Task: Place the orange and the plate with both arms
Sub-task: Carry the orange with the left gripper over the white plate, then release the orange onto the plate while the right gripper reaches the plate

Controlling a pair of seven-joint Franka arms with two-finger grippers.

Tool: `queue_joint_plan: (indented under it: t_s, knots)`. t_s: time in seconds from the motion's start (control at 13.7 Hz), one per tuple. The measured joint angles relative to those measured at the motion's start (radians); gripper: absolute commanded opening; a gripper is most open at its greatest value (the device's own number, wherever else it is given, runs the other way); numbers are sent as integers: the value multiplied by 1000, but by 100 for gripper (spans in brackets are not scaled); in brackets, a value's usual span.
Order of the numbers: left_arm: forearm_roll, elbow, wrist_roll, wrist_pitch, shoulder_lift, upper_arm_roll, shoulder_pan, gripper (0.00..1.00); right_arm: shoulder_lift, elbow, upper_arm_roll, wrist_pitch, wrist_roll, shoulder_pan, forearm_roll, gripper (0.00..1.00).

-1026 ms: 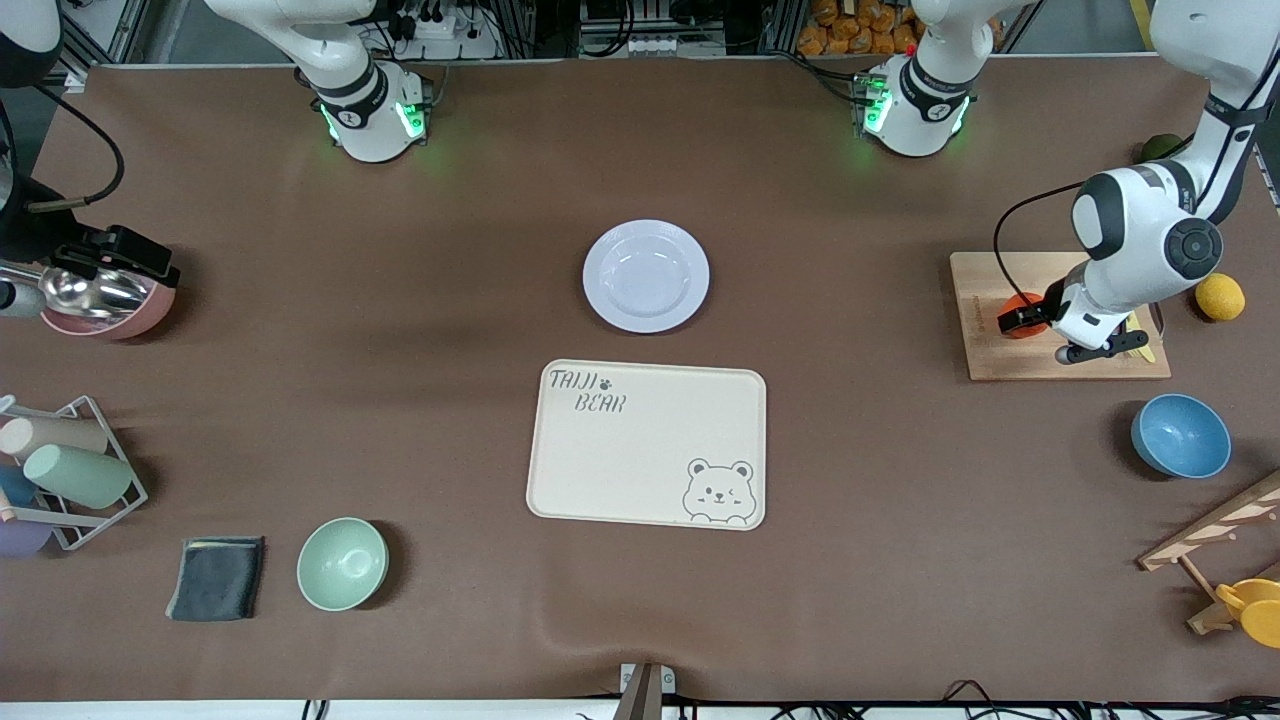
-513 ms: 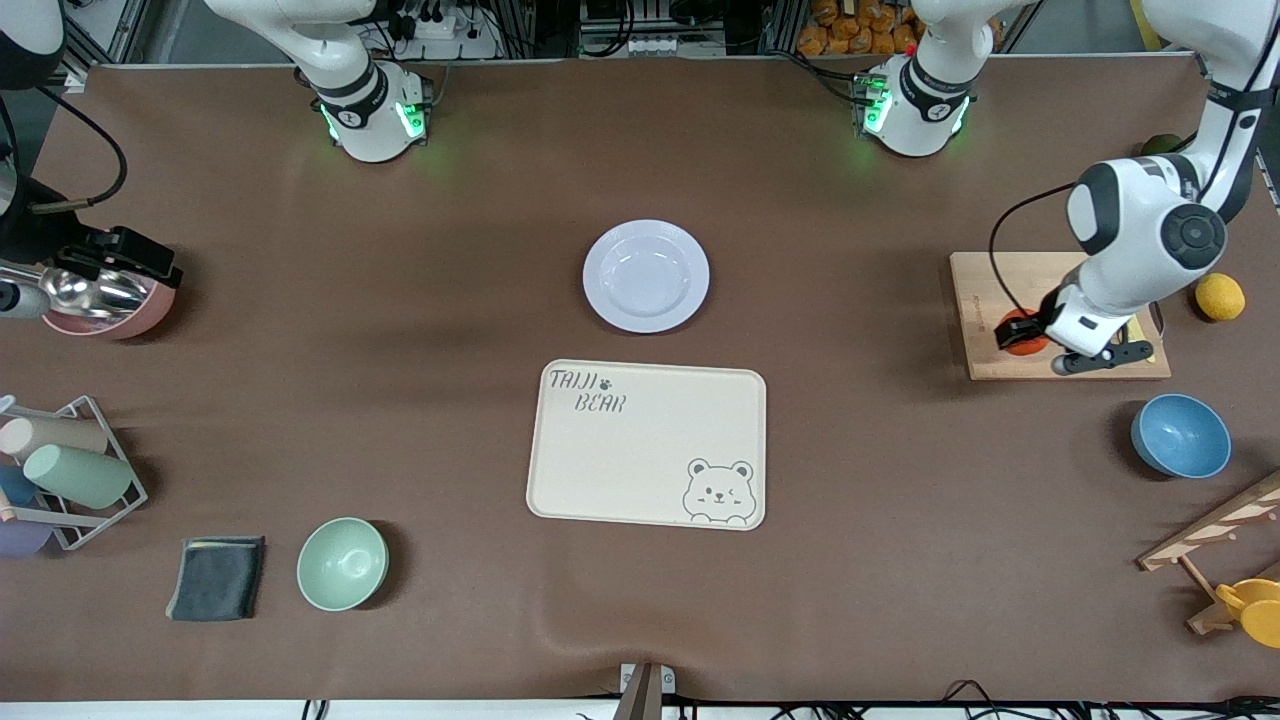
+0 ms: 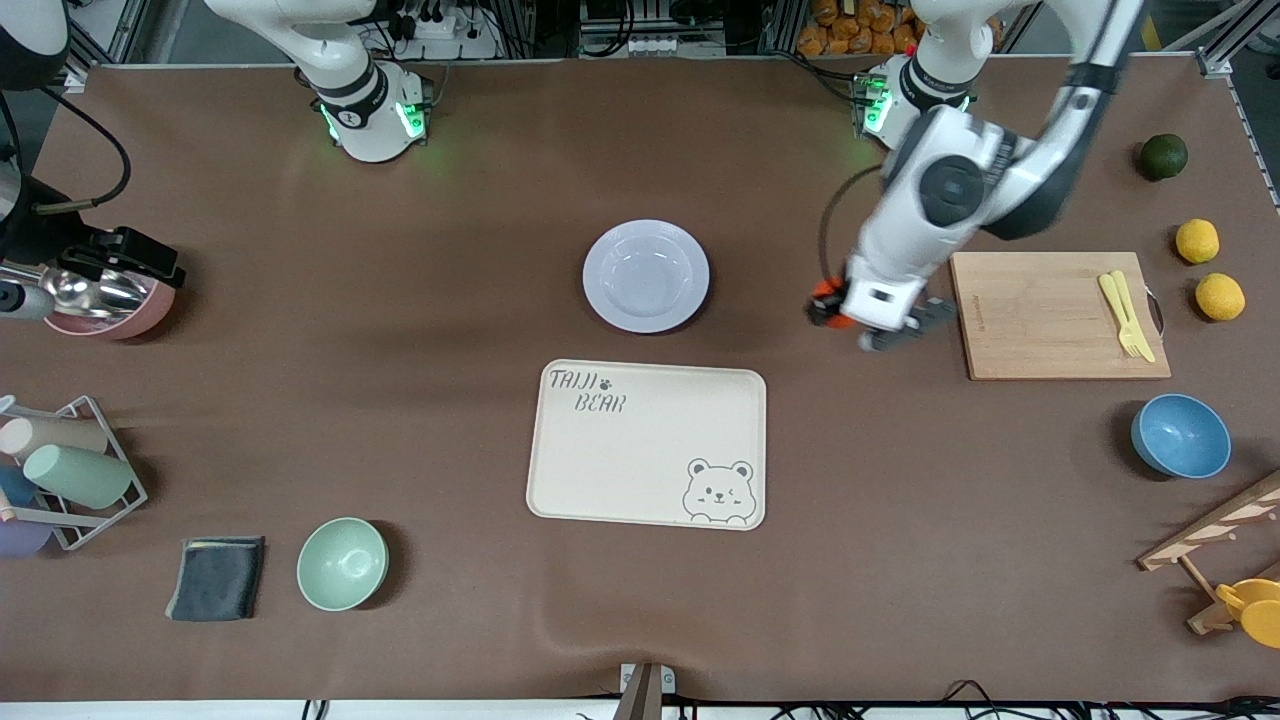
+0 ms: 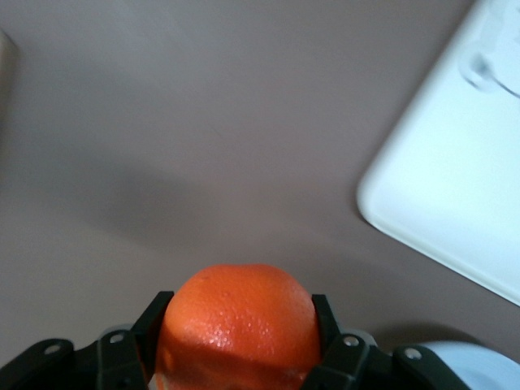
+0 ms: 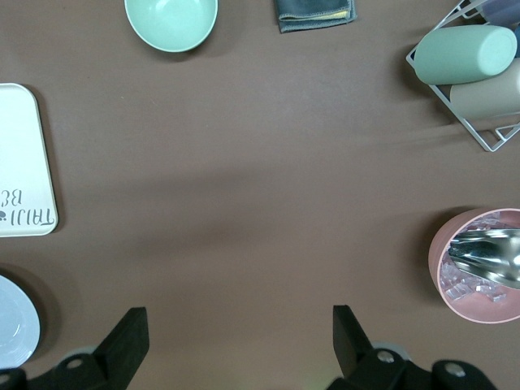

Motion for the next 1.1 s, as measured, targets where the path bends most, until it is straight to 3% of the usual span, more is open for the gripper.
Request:
queue_joint_plan:
  t_s: [0.29,0.66,0.81,0.88,0.95,1.03,1.1]
  knots:
    - [13,137,-339,0,162,-20,-244,8,0,0,0,0,0,0,0,100]
    - [241,232,-655,58,410,37,-472,9,0,-1,0,0,0,1,0,100]
    - [290,237,-697,103,479,78,-517,20,0,-1,0,0,0,1,0,100]
    - [301,240,-704,117,505,99,-537,26,1,-1,0,0,0,2,0,100]
    - [308,243,-705,130,528,117,-556,57,4,-1,1,-1,0,10,0,100]
    - [311,245,-705,141,545,130,-574,99,10,-3,1,-2,0,25,0,100]
    - [313,248,-705,150,556,147,-597,100,20,-4,2,-3,0,49,0,100]
